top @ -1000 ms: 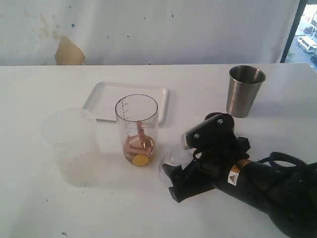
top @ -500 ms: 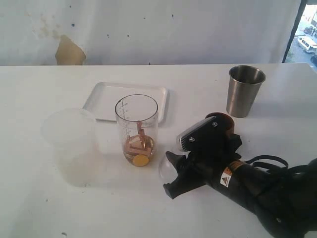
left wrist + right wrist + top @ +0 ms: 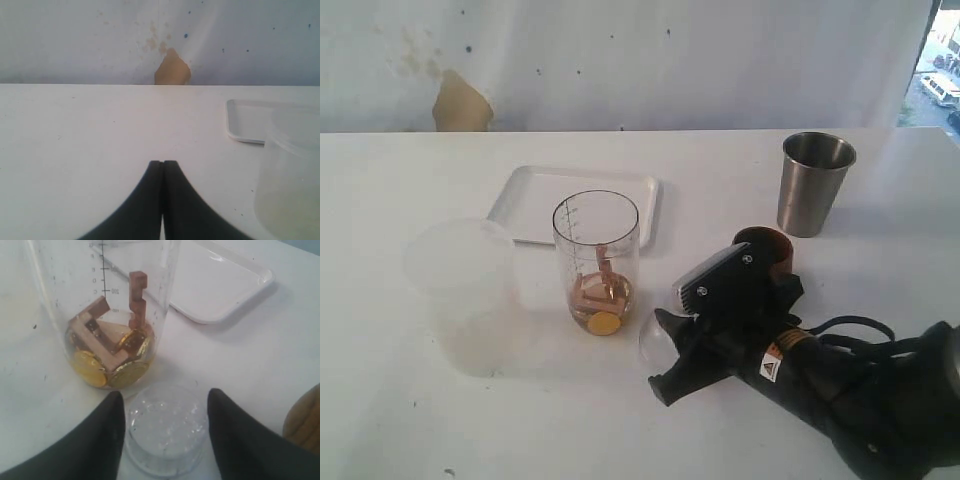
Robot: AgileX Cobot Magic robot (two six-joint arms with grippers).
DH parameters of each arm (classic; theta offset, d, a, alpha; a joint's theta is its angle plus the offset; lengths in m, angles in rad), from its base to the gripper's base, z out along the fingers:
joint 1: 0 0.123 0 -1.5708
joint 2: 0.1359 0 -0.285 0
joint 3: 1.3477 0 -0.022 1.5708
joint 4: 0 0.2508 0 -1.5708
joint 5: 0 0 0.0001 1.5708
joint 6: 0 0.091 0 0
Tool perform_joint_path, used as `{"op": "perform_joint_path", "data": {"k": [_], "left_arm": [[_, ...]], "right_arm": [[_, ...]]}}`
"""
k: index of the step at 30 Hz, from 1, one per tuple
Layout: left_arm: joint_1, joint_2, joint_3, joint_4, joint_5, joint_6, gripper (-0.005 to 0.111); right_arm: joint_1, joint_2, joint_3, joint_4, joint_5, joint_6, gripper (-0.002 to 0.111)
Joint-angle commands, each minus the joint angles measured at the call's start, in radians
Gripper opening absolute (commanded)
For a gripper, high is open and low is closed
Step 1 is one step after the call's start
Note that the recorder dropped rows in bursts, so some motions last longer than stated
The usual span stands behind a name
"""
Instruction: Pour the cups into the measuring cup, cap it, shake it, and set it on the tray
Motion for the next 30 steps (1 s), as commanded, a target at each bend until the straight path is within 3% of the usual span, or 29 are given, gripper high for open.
{"op": "perform_joint_path", "data": {"k": [1,7,10,23,30], "left_arm": [[0.002,0.004,-0.002,-0.012,-0.002,0.001,0.103],[0.002,0.004,-0.002,-0.012,-0.002,0.001,0.103],[0.002,0.004,-0.002,-0.012,-0.002,0.001,0.103],[0.002,0.004,-0.002,-0.012,-0.002,0.001,0.103],[0.002,0.004,-0.002,-0.012,-0.002,0.001,0.103]], "right_arm": [[-0.007,0.01,-0.005,-0.006,-0.01,-0.012,0.034],[-0.007,0.057,-0.017,-0.006,-0.01,-0.017,0.017],[-0.007,0.05,-0.023,-0.006,-0.005,-0.017,0.0],[-0.007,-0.234,-0.032,0.015,0.238,-0.048,0.0],[-0.007,-0.381,-0.162,0.026,0.499,-0.073,0.0]]}}
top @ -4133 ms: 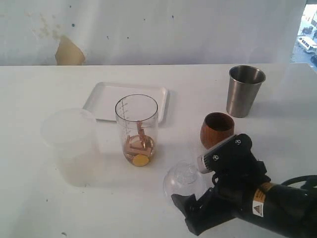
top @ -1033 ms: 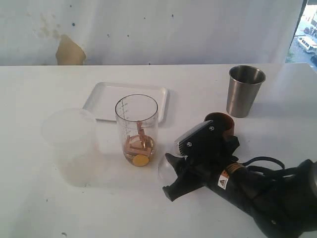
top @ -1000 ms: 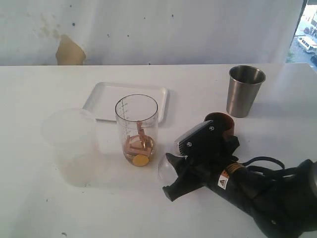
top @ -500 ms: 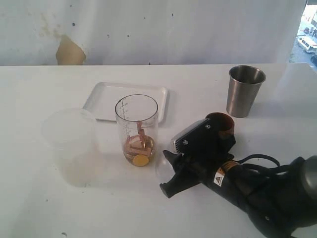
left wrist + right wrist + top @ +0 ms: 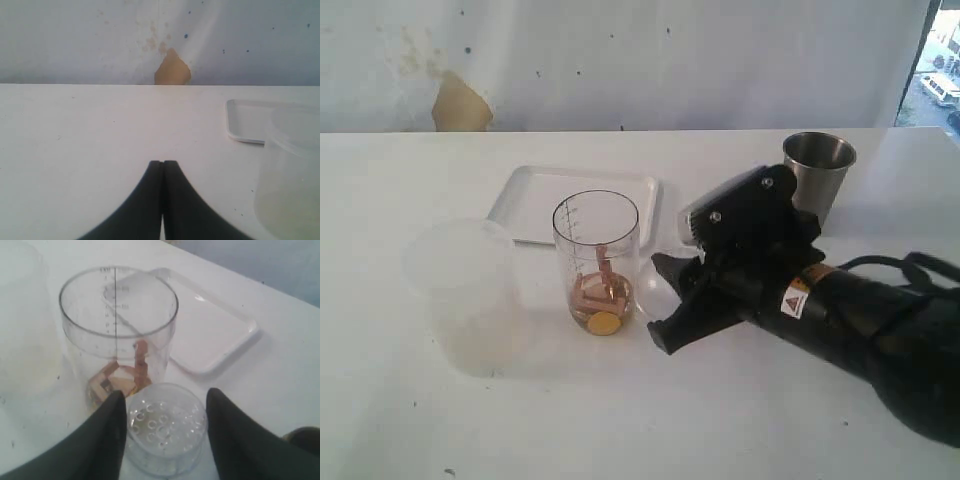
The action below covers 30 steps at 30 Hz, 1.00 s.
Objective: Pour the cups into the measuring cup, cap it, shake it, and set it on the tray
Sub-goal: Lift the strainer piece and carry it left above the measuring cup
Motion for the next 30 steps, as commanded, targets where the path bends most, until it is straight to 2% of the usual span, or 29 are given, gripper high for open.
{"op": "perform_joint_path", "data": {"k": [1,7,10,17,22,30], "left_arm": [[0.002,0.004,-0.002,-0.012,-0.002,0.001,0.103],[0.002,0.004,-0.002,-0.012,-0.002,0.001,0.103],[0.002,0.004,-0.002,-0.012,-0.002,0.001,0.103],[0.002,0.004,-0.002,-0.012,-0.002,0.001,0.103],[0.002,0.004,-0.002,-0.012,-0.002,0.001,0.103],[0.002,0.004,-0.002,-0.012,-0.002,0.001,0.103]], "right_arm": [[-0.007,-0.078,-0.106,0.005,0.194,-0.02,0.0],[-0.007,-0.096,-0.298,0.005,0.393,-0.035,0.0],[-0.007,-0.096,-0.338,0.005,0.423,-0.037,0.0],[-0.007,-0.074,-0.366,0.005,0.286,-0.031,0.0],[-0.007,0.064,-0.366,0.0,0.131,0.039,0.0],[-0.007,0.123,-0.366,-0.101,0.005,0.146,0.0]]}}
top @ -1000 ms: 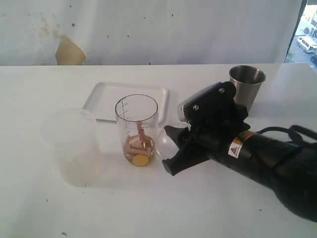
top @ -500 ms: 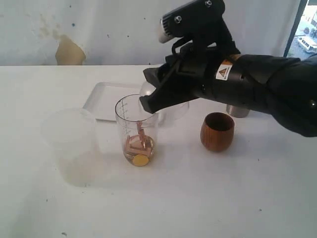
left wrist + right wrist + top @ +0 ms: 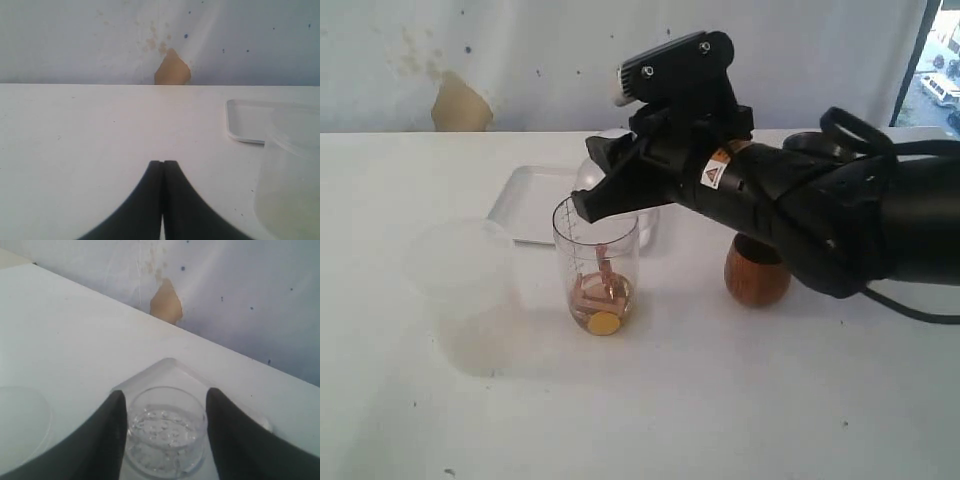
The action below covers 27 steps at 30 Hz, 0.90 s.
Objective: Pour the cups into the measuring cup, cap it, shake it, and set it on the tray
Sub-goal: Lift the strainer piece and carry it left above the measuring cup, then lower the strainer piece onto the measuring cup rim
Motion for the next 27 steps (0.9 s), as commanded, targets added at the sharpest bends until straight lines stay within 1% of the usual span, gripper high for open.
{"op": "perform_joint_path", "data": {"k": [1,4,7,9,14,17,19,21,27], "left_arm": [[0.002,0.004,-0.002,-0.012,-0.002,0.001,0.103],[0.002,0.004,-0.002,-0.012,-0.002,0.001,0.103],[0.002,0.004,-0.002,-0.012,-0.002,0.001,0.103],[0.002,0.004,-0.002,-0.012,-0.002,0.001,0.103],[0.002,0.004,-0.002,-0.012,-0.002,0.001,0.103],[0.002,0.004,-0.002,-0.012,-0.002,0.001,0.103],[0.002,0.004,-0.002,-0.012,-0.002,0.001,0.103],[0.002,0.004,-0.002,-0.012,-0.002,0.001,0.103],[0.002,0.004,-0.002,-0.012,-0.002,0.001,0.103]], "right_arm": [[-0.007,0.014,-0.003,-0.078,-0.097,0.083,0.0],[-0.007,0.014,-0.003,-0.094,-0.109,0.118,0.0],[0.007,0.024,-0.003,-0.157,-0.102,0.176,0.0],[0.032,0.033,-0.003,-0.176,-0.108,0.171,0.0],[0.032,0.04,-0.003,-0.157,-0.085,0.171,0.0],[0.032,0.04,-0.004,-0.154,-0.066,0.113,0.0],[0.032,0.04,-0.024,-0.154,-0.017,0.104,0.0],[0.032,0.04,-0.076,-0.142,0.075,0.081,0.0],[0.032,0.055,-0.082,-0.14,0.094,0.081,0.0]]}}
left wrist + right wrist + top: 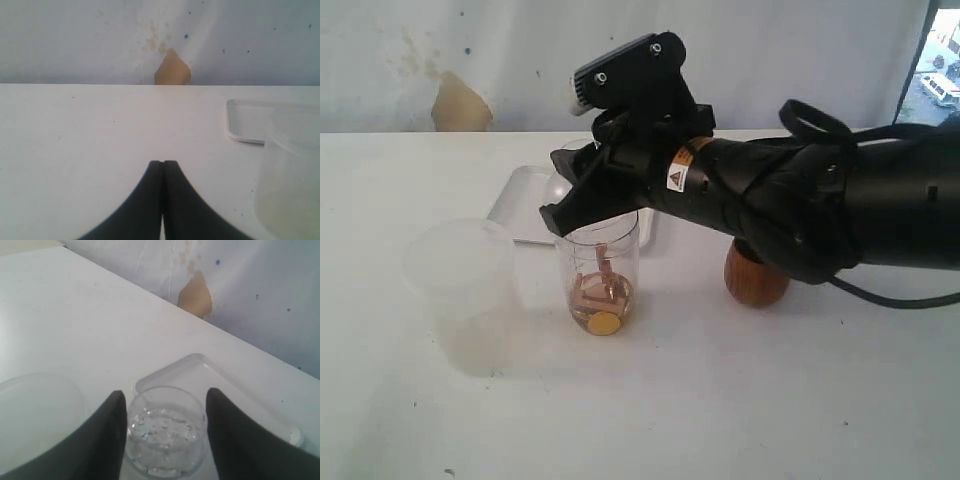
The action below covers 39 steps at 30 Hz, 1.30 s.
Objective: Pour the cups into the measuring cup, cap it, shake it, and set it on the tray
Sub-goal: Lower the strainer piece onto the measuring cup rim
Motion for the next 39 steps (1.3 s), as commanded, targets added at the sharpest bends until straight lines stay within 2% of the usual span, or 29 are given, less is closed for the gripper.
{"op": "perform_joint_path", "data": {"k": [1,12,39], "left_arm": [[0.002,0.004,-0.002,-0.012,-0.002,0.001,0.103],[0.002,0.004,-0.002,-0.012,-0.002,0.001,0.103],[0.002,0.004,-0.002,-0.012,-0.002,0.001,0.103]], "right_arm": [[-0.001,0.025,-0.005,0.009,0.004,-0.012,0.0],[-0.001,-0.001,-0.005,0.009,-0.001,-0.013,0.0],[-0.03,-0.013,-0.003,0.015,0.122,-0.03,0.0]]}}
